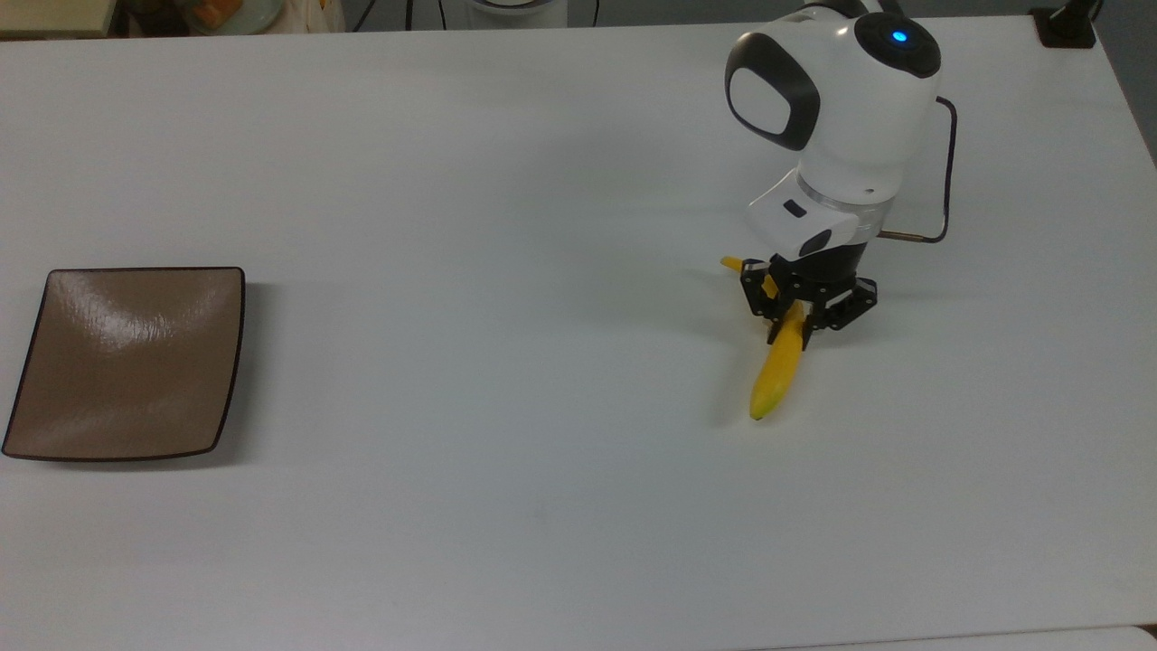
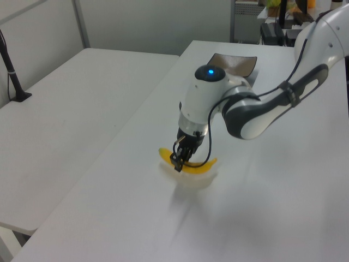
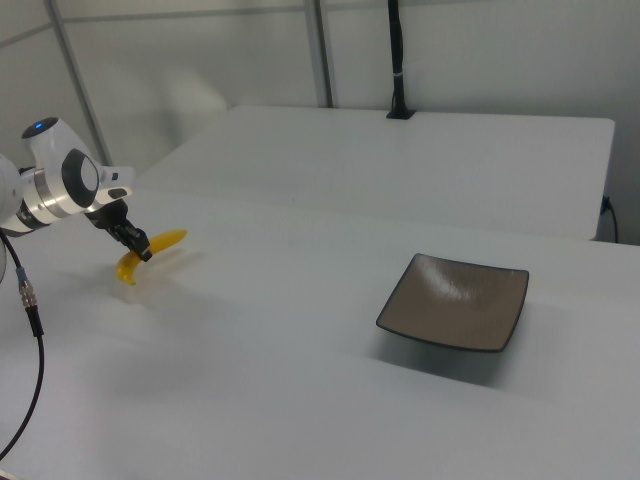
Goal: Bananas placed on a ceramic plate
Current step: 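Carry the held banana over to the brown square plate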
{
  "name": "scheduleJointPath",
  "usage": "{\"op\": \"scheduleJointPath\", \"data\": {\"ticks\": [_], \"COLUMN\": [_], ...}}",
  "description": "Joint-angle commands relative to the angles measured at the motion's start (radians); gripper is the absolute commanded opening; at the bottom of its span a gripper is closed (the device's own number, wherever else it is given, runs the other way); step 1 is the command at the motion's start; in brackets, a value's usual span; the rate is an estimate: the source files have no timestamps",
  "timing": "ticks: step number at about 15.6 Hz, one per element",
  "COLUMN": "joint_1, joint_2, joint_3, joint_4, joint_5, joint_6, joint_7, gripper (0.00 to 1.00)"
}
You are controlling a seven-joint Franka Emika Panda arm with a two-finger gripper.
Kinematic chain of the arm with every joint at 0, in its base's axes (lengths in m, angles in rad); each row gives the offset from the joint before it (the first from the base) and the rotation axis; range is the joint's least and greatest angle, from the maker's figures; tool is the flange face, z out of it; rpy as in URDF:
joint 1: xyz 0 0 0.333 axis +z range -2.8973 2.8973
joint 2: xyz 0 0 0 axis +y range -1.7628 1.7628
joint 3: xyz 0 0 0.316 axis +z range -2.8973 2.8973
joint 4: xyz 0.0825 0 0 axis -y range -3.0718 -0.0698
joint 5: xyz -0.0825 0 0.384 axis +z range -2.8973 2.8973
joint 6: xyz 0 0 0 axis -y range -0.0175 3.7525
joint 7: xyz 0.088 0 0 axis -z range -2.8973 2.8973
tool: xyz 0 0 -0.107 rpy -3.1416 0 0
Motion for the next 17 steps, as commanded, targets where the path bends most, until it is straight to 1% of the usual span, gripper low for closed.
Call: {"op": "scheduleJointPath", "data": {"ticks": [1, 2, 4, 6, 8, 10, 11, 13, 17], "joint_1": [-0.029, -0.032, -0.038, -0.055, -0.082, -0.092, -0.108, -0.133, -0.168], "joint_2": [-0.09, -0.103, -0.124, -0.159, -0.192, -0.21, -0.221, -0.235, -0.239], "joint_3": [-0.013, -0.025, -0.073, -0.116, -0.148, -0.197, -0.223, -0.245, -0.323], "joint_4": [-0.014, -0.014, -0.014, -0.018, -0.02, -0.017, -0.015, -0.014, -0.014], "joint_5": [0.021, 0.022, 0.036, 0.063, 0.099, 0.12, 0.137, 0.14, 0.145], "joint_6": [-0.158, -0.172, -0.201, -0.227, -0.265, -0.307, -0.314, -0.316, -0.304], "joint_7": [-0.159, -0.196, -0.263, -0.358, -0.443, -0.519, -0.547, -0.595, -0.691], "gripper": [0.22, 0.22, 0.22, 0.21, 0.21, 0.21, 0.21, 0.21, 0.21]}}
